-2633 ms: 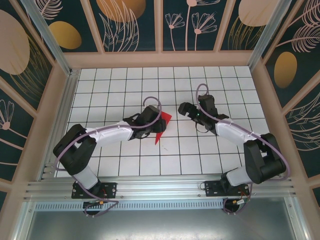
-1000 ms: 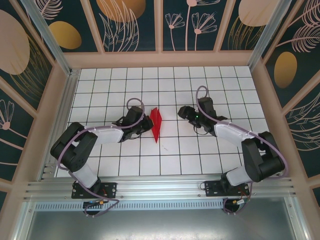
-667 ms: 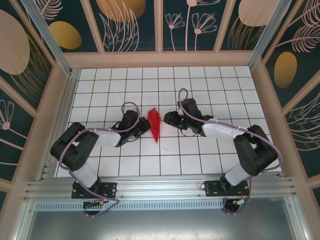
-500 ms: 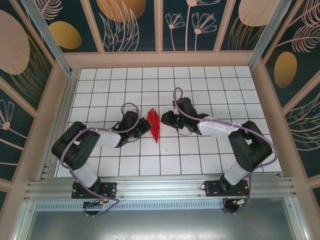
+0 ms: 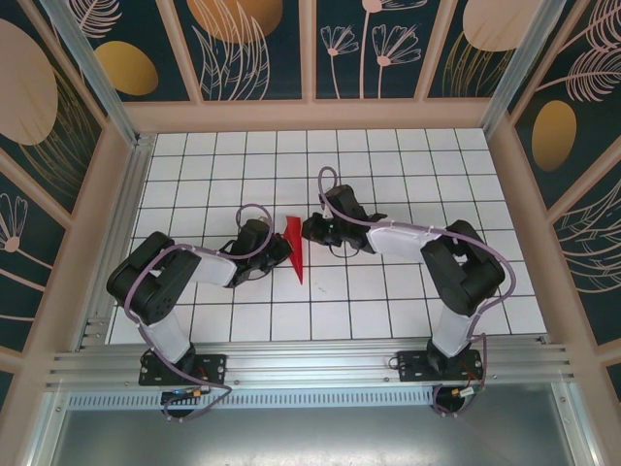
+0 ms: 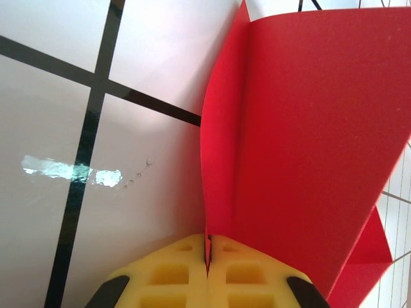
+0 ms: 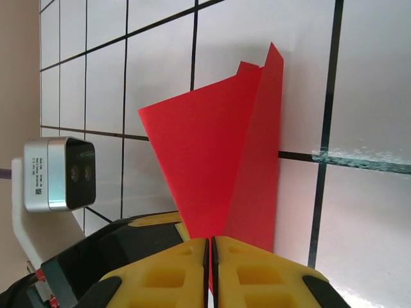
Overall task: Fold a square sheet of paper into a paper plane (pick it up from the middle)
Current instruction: Turn over a paper plane at the center of the table, then move the paper plane to the center of the table.
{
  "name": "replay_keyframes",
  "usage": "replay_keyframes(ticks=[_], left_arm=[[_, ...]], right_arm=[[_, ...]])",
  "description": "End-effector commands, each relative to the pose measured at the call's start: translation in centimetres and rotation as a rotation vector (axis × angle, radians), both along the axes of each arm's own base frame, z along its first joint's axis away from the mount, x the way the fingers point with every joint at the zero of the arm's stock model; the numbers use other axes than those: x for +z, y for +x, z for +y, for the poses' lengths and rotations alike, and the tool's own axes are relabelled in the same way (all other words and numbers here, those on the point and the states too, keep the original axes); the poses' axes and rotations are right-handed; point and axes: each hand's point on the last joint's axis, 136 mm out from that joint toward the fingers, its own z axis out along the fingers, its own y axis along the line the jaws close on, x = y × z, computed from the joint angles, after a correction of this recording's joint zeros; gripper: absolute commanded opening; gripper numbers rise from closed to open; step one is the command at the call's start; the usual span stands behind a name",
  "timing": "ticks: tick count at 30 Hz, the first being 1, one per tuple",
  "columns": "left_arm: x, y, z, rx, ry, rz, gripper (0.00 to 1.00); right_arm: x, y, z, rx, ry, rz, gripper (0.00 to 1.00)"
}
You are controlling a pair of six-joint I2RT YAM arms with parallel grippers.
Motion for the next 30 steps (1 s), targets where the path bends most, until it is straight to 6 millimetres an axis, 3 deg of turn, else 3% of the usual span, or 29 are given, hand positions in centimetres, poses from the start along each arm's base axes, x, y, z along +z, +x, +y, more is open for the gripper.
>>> replay_keyframes(ticks=[1, 6, 10, 13, 23, 30], left_arm=[[-1.1, -0.3, 0.4, -0.003, 0.024, 0.019, 0.00], [-0.7, -0.2, 0.1, -0.013, 0.018, 0.010, 0.00], [-0.6, -0.2, 0.0, -0.020, 0.020, 0.011, 0.00], [-0.7, -0.2, 0.0, -0.022, 0.020, 0.013, 0.00], [-0.8, -0.3, 0.1, -0.019, 0.021, 0.017, 0.00], [-1.2, -0.5, 0.4, -0.004, 0.029, 0.030, 0.00]], right_arm=[[-0.1, -0.2, 1.0, 0.047, -0.003, 0.000, 0.13], [0.9, -0.4, 1.3, 0.055, -0.018, -0.040, 0.19], [-0.2, 0.3, -0.3, -0.019, -0.123, -0.050, 0.36], [-1.0, 0.2, -0.6, -0.013, -0.169, -0.047, 0.41], [-2.8, -0.6, -0.1, 0.059, -0.211, -0.005, 0.41], [-3.9, -0.1, -1.7, 0.003, -0.300, 0.007, 0.27]])
